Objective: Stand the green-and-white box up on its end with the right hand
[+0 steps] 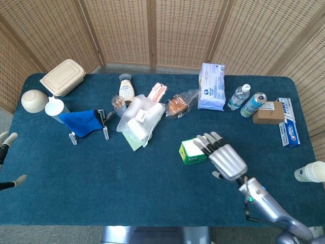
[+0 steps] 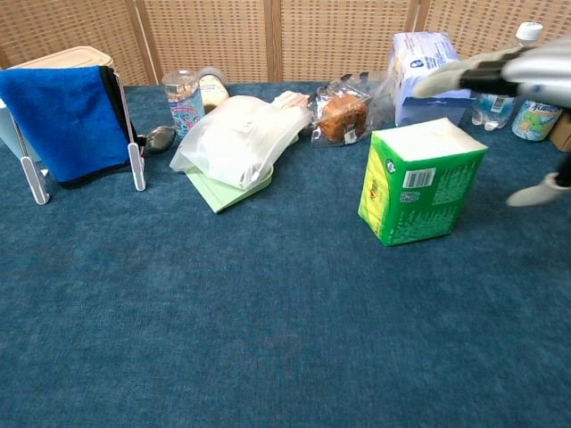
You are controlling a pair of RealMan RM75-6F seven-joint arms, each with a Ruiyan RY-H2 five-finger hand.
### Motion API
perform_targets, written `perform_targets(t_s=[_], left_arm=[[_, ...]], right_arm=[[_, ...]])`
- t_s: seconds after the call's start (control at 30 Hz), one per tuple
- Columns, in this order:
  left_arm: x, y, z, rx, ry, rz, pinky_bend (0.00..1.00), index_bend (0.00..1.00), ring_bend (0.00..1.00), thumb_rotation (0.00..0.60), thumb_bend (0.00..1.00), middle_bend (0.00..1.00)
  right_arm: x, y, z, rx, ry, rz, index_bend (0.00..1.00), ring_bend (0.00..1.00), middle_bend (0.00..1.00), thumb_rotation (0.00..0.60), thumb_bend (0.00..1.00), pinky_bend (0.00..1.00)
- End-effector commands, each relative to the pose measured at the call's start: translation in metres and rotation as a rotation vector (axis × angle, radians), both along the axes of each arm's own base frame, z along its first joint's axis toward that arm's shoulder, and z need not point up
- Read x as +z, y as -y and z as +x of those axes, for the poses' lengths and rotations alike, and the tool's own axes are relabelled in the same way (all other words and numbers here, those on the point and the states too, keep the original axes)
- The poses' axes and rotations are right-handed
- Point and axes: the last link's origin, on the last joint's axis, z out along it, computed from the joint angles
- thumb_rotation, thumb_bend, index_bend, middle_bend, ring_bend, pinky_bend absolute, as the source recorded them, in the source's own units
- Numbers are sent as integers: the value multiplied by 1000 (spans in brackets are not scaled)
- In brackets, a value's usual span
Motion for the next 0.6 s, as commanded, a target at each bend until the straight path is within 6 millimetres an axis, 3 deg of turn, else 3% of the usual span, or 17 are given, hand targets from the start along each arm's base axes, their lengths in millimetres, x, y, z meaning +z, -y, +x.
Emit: perform_targets(t_s=[0.03, 0.23, 0.6], left_arm=[[0, -1, -1, 2, -4, 3, 0, 40, 0, 600, 35, 0], [-1, -3, -2, 6, -5, 3, 0, 40, 0, 600, 35, 0], [-1, -6, -4, 16, -8, 4, 0, 39, 0, 600, 34, 0]], right_arm=[[-18, 14, 32, 37, -28, 42, 0, 0, 0, 600, 43, 92], [-31, 28, 45, 52, -58, 30, 0, 0, 0, 600, 52, 106], [-56, 43, 41, 95, -158, 14, 0, 0, 10, 600, 137, 142]])
